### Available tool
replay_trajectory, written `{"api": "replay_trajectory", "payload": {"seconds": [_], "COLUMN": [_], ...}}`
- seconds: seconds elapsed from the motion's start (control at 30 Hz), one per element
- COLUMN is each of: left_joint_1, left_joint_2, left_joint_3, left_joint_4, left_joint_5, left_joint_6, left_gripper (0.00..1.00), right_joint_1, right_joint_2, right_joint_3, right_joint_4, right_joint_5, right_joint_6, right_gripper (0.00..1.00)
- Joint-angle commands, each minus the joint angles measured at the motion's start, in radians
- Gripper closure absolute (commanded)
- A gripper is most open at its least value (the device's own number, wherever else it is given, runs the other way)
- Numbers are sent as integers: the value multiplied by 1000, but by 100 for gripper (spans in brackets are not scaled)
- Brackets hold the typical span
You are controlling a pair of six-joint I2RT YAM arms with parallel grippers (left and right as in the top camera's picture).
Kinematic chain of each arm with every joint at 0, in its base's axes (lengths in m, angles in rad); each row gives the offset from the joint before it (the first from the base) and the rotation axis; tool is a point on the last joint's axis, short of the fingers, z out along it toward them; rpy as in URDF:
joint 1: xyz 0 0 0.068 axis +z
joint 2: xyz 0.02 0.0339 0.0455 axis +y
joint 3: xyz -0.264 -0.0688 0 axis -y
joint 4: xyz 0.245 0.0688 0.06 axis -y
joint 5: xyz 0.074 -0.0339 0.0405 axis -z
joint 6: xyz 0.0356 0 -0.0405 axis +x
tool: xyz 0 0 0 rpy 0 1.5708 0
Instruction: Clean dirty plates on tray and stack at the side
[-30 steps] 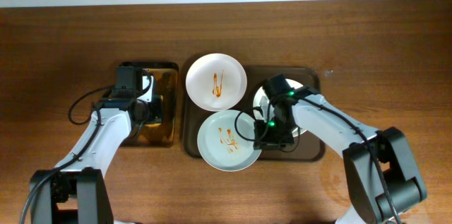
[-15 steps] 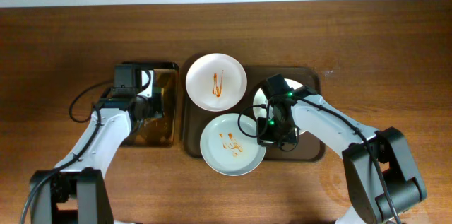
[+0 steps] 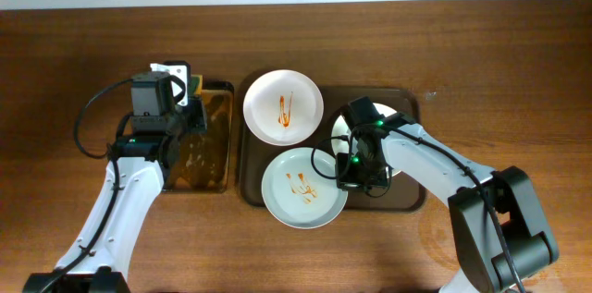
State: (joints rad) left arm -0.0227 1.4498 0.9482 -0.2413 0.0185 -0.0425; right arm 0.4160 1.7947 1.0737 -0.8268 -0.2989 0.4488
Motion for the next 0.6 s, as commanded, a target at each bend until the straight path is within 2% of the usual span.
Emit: {"api": "replay_trajectory", "payload": {"seconds": [0.0,0.27,0.57], "left_joint_1": [4,4,3], "left_joint_2": [-20,-20,-20], "left_joint_3": [15,15,15], "left_joint_4": [41,184,171], "left_joint_5": [-8,-8,-4], "left_joint_6": [2,2,1], "left_gripper": [100,100,100], "right_joint_1": [3,3,3], "right_joint_2": [6,6,6], "right_joint_3": [13,13,13], "right_joint_4": [6,13,16], "right_joint_5": [24,24,24], "right_joint_6": [5,5,5], "right_gripper": [96,96,96]}}
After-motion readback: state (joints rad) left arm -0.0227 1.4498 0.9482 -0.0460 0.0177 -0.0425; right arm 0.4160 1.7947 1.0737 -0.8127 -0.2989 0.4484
